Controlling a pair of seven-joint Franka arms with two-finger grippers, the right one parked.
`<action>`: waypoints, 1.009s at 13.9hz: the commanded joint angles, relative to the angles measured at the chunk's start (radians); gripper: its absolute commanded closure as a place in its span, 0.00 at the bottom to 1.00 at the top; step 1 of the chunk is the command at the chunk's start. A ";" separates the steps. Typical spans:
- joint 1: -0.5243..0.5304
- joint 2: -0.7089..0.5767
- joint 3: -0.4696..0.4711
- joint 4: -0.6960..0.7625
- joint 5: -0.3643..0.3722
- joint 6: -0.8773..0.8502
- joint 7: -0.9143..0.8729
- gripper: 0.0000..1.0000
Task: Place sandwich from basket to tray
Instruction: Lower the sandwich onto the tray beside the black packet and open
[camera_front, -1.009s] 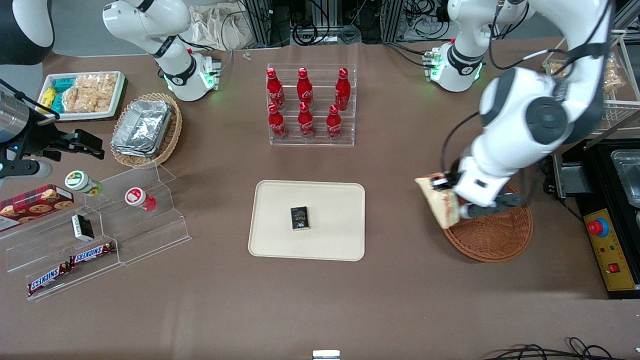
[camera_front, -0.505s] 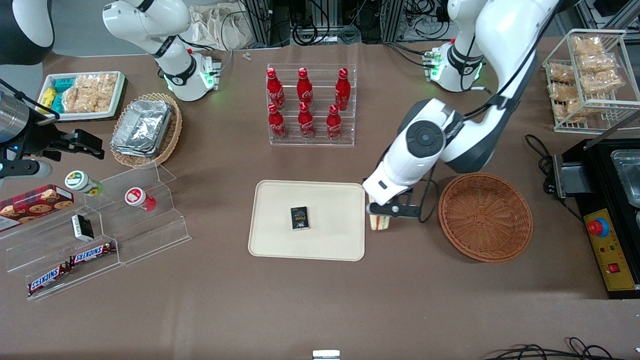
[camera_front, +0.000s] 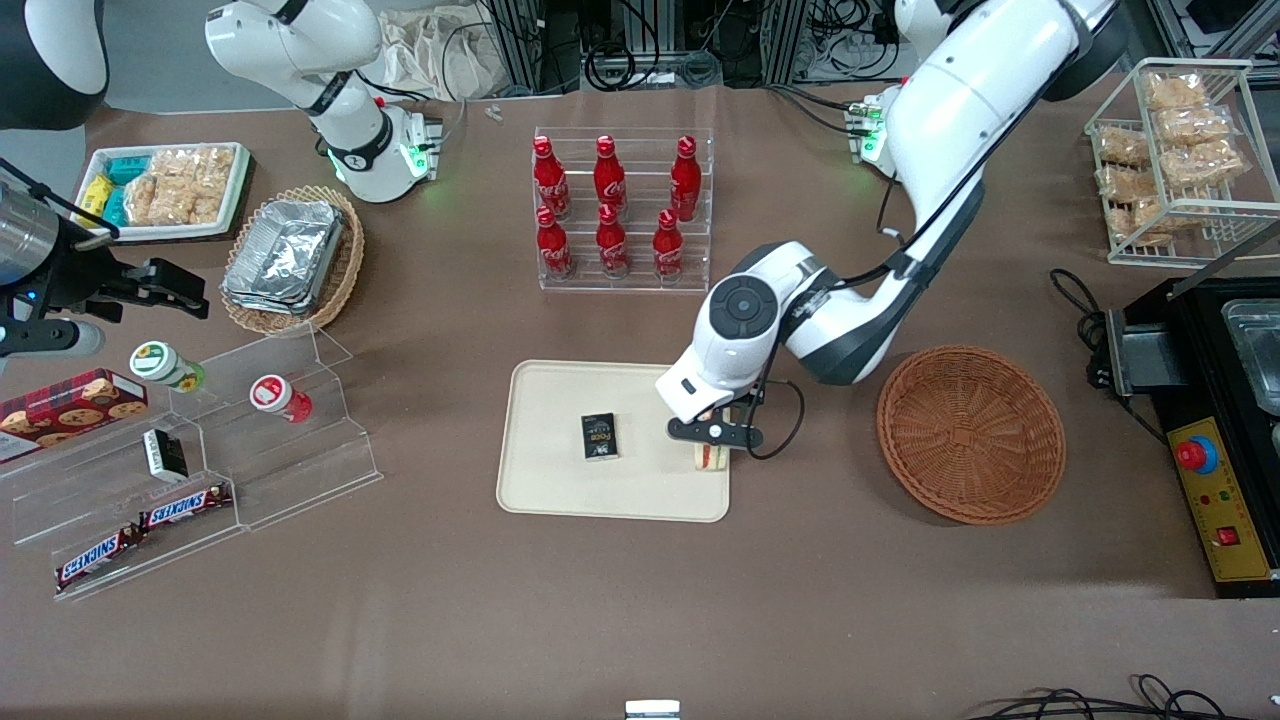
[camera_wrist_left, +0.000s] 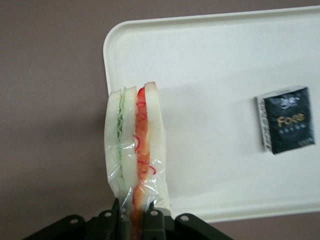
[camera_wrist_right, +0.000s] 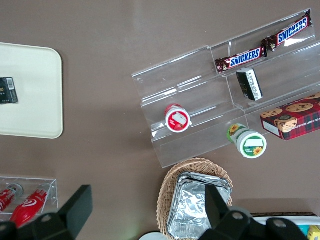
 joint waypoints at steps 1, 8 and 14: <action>-0.009 0.054 0.000 0.056 0.039 -0.003 -0.028 1.00; -0.009 0.073 -0.001 0.072 0.046 -0.014 -0.037 0.01; 0.031 -0.007 -0.007 0.081 -0.024 -0.135 -0.033 0.01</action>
